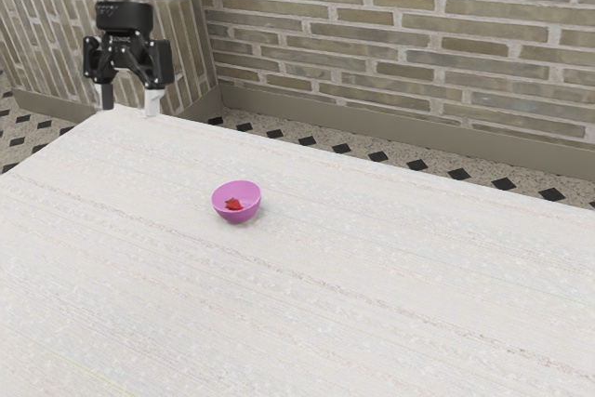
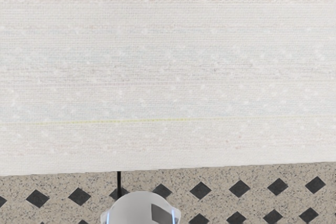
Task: Take strawberry from the bowl
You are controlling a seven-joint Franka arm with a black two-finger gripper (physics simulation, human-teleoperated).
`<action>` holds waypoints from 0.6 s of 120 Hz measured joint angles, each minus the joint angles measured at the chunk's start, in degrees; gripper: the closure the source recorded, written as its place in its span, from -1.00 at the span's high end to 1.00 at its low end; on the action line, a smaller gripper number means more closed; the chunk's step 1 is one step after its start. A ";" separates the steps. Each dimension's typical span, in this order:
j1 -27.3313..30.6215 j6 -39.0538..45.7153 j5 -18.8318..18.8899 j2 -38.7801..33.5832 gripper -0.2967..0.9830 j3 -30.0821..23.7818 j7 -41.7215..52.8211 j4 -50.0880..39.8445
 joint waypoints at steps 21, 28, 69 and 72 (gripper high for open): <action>-1.18 11.57 0.96 11.38 0.54 0.16 -1.33 10.48; -5.66 13.57 1.44 21.34 0.54 4.79 -1.93 21.23; -13.01 25.89 -6.44 42.34 0.35 21.32 -9.77 28.47; -12.94 26.64 -6.96 42.85 0.32 21.57 -10.52 28.38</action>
